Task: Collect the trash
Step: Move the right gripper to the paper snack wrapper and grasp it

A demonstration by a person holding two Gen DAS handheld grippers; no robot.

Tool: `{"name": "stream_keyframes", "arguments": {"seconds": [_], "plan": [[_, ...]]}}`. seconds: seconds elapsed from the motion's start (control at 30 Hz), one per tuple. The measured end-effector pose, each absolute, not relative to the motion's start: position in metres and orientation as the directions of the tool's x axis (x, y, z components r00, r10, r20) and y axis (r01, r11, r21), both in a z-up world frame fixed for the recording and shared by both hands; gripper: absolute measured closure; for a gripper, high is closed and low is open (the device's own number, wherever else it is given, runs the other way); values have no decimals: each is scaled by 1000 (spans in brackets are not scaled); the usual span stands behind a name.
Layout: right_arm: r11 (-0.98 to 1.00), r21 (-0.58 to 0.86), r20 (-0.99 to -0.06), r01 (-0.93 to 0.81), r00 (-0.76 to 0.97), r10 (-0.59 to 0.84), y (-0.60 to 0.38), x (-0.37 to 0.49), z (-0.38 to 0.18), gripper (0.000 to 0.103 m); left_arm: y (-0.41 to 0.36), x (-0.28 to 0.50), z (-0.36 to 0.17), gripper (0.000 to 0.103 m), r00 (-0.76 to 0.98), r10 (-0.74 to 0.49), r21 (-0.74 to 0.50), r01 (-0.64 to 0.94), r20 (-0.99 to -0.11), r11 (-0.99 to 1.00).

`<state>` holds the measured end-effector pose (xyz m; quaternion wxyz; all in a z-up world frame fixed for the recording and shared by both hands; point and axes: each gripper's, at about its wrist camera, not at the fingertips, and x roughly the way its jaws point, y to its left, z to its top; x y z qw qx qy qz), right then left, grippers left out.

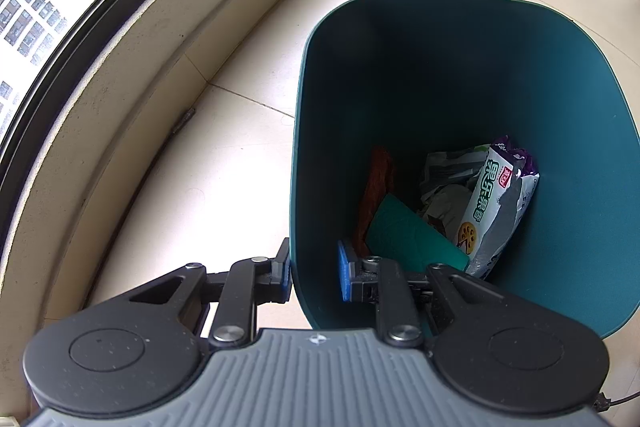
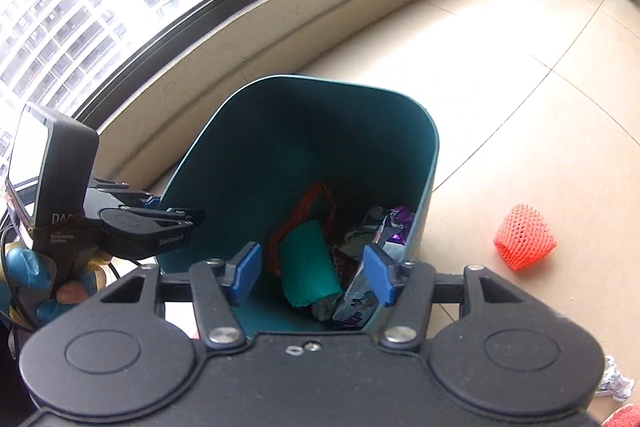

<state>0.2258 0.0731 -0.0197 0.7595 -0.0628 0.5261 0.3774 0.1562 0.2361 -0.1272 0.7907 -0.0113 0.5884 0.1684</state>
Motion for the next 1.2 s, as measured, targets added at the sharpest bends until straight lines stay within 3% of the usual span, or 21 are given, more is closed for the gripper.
{"name": "stream_keyframes", "arguments": {"seconds": [0.37, 0.73, 0.97, 1.2], "plan": [[870, 241, -890, -430, 259, 375, -48, 260, -64, 38, 234, 156, -128, 83, 250, 264, 191, -281, -932, 941], [970, 146, -980, -193, 109, 169, -151, 282, -205, 21, 227, 158, -133, 83, 238, 300, 231, -277, -924, 933], [992, 119, -992, -51, 26, 120, -187, 277, -282, 21, 226, 159, -135, 83, 229, 312, 248, -270, -922, 930], [995, 89, -995, -34, -45, 88, -199, 264, -323, 29, 222, 162, -141, 83, 221, 344, 288, -250, -913, 924]]}}
